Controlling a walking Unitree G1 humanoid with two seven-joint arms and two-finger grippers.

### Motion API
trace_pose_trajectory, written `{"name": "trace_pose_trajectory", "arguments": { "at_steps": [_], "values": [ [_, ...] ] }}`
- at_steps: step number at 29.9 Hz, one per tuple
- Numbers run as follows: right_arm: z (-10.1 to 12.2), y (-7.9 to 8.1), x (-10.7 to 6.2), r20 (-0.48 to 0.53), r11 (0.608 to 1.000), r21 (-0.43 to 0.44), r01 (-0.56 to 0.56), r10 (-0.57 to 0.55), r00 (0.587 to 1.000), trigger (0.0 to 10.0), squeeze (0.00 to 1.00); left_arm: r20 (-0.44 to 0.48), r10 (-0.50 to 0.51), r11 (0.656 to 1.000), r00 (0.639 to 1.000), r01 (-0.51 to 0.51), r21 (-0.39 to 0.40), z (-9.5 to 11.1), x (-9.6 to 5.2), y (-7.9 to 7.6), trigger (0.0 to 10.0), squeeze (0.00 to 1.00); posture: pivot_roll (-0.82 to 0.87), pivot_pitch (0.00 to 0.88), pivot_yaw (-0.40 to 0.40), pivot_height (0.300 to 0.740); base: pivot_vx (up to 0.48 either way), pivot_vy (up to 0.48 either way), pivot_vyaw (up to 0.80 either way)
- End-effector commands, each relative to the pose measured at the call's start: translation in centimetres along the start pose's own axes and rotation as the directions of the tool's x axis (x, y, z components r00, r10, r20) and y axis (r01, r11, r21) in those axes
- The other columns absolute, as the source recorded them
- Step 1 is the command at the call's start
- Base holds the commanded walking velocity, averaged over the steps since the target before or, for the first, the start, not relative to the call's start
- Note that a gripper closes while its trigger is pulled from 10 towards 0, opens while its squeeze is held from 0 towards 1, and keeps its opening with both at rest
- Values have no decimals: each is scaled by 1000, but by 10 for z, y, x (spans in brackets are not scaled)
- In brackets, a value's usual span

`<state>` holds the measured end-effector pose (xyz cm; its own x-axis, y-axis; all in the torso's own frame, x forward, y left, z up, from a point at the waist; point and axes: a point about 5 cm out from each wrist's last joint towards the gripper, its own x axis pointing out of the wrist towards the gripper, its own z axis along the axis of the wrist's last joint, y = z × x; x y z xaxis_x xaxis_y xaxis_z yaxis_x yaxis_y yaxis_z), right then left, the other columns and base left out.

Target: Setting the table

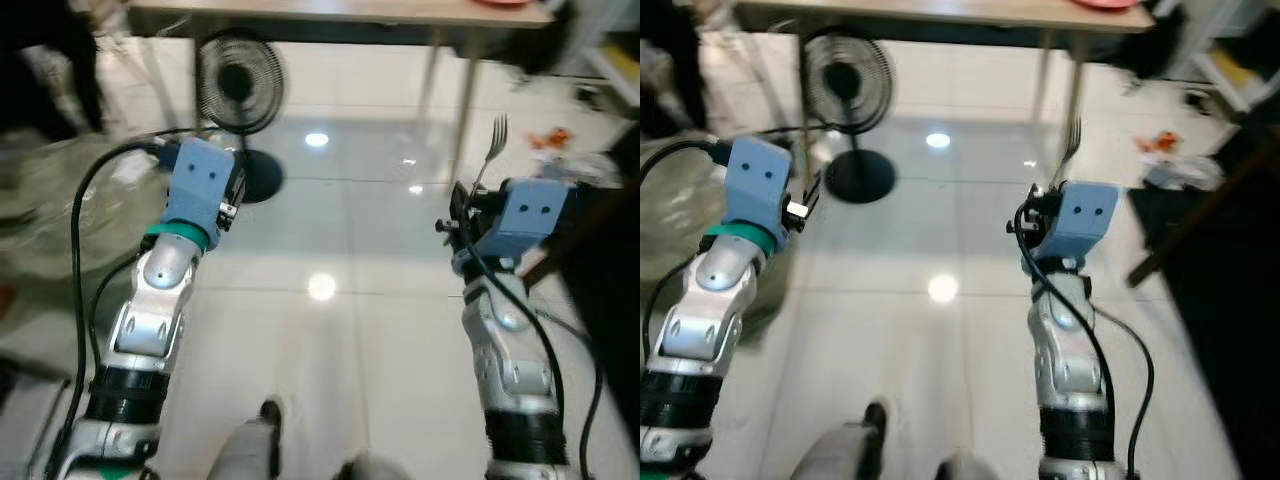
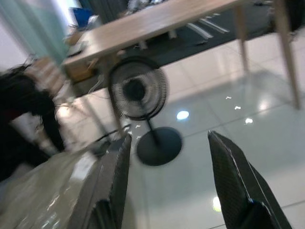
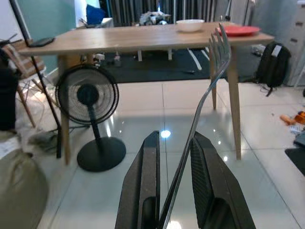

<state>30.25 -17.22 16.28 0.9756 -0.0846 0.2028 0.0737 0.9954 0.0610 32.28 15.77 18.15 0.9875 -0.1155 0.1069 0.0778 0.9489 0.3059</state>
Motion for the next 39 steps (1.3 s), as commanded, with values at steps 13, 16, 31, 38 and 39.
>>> {"name": "trace_pose_trajectory", "arguments": {
  "at_steps": [13,16,31,38,39],
  "values": [
    [1,-7,-1,5,1000,-10,23,-23,1000,10000,0,2,-24,1000,1000,24,-7,2,1,-6,10000,0,63,10,18,740,-415,0,0],
    [1,-7,-1,5,1000,-10,23,-23,1000,10000,0,3,-24,1000,1000,24,-8,2,1,-6,10000,0,62,11,18,740,-378,0,0],
    [0,-7,-1,-3,1000,-4,25,-25,1000,10000,0,12,-26,999,1000,26,-40,4,2,-8,10000,0,62,13,17,740,0,0,-41],
    [-1,-7,-1,-13,1000,11,28,-28,1000,10000,0,9,-25,999,1000,25,-40,4,2,-8,10000,0,61,11,19,740,0,0,-773],
    [-1,-7,-1,-13,1000,11,28,-28,1000,10000,0,9,-25,999,1000,25,-40,4,2,-8,10000,0,61,11,19,740,0,0,-800]
  ]
}}
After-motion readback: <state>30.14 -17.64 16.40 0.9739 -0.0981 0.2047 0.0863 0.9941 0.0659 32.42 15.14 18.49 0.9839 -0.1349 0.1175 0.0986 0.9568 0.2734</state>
